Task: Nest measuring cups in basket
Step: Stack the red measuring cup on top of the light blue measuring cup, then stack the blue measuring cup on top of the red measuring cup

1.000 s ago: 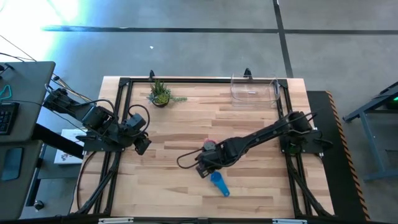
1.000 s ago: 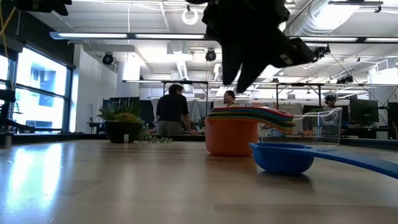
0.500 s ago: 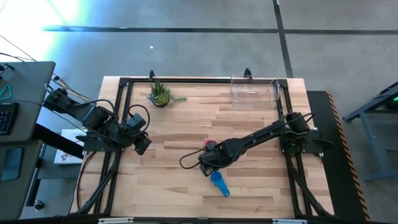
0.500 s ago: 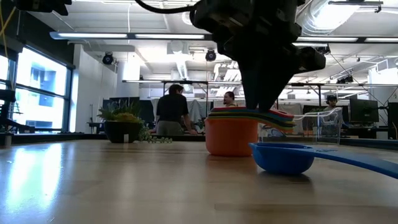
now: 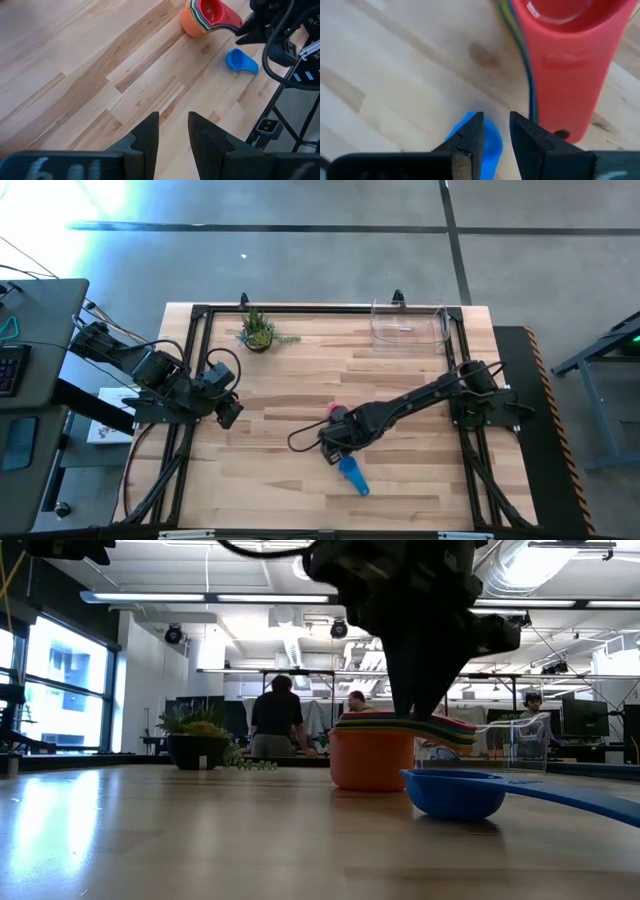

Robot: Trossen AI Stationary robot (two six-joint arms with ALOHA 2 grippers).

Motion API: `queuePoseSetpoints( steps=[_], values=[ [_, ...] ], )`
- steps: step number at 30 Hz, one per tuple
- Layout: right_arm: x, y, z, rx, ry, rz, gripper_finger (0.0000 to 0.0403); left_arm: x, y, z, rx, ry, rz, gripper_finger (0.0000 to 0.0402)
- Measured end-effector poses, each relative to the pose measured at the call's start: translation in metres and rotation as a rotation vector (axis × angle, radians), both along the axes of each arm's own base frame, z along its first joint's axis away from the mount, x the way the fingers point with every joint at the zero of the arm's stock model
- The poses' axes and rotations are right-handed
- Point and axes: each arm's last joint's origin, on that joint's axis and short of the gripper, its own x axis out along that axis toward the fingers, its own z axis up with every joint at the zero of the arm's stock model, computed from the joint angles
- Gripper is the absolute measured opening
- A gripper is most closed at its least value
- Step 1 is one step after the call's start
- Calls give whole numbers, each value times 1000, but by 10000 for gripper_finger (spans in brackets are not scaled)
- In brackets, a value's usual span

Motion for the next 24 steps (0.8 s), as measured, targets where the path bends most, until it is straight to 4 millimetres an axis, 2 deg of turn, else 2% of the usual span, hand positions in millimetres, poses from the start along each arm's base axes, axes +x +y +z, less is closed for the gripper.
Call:
queuePoseSetpoints(
  steps=[3,7,14,21,24],
  values=[
    [3,4,9,13,-24,20,85,0,0,0,0,0,0,95],
    [1,11,34,7,-48,56,85,0,0,0,2,-1,0,95],
    [-13,17,76,-125,6,90,85,0,0,0,8,-1,-7,95],
    [-34,15,93,-225,159,111,85,0,0,0,8,-1,-7,95],
    [-44,13,99,-234,165,120,85,0,0,0,7,-1,-7,95]
  ],
)
